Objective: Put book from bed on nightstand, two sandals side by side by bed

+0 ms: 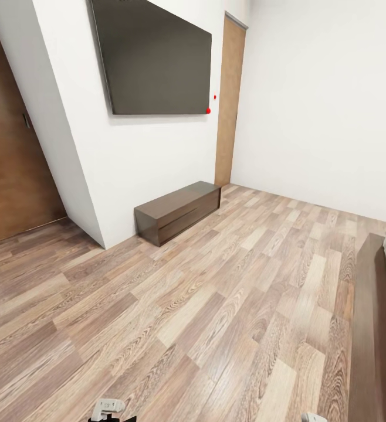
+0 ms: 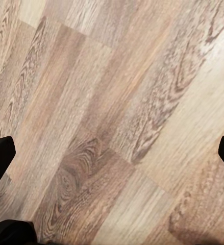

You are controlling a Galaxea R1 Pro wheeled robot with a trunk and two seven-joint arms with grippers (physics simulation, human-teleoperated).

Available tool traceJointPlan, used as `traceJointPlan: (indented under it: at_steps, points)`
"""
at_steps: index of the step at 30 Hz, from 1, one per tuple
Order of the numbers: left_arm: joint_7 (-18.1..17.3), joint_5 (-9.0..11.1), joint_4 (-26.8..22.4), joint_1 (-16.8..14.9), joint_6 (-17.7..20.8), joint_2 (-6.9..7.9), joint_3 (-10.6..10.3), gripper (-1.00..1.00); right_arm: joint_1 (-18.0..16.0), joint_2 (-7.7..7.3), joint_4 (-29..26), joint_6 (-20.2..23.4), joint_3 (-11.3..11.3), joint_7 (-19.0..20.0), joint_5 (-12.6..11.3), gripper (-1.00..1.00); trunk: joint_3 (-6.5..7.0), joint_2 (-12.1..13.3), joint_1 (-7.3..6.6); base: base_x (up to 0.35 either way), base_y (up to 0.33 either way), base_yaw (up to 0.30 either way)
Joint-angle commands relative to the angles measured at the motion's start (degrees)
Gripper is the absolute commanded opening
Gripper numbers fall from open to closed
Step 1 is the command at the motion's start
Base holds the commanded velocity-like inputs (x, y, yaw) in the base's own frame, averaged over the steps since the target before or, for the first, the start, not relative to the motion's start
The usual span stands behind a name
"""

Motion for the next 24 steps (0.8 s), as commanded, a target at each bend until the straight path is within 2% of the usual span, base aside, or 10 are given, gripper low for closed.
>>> traceJointPlan:
  at_steps: [1, 5, 24]
  points:
    - [-0.33, 0.10, 0.08, -0.04, 0.01, 0.01, 0.32, 1.00, -0.03, 0.01, -0.05, 0.12, -0.50, 0.25, 0.58, 1.00, -0.05, -0.02, -0.01, 0.000, 0.000, 0.000]
    - [-0.34, 0.08, 0.08, -0.04, 0.06, -0.03, 0.32, 1.00, -0.03, 0.01, -0.05, 0.14, -0.50, 0.25, 0.58, 1.00, -0.05, -0.02, -0.01, 0.000, 0.000, 0.000]
    - [-0.26, 0.07, 0.08, -0.04, 0.19, -0.14, 0.31, 1.00, -0.03, 0.01, -0.05, 0.13, -0.51, 0.25, 0.58, 1.00, 3.36, 7.60, -4.18, 0.000, 0.000, 0.000]
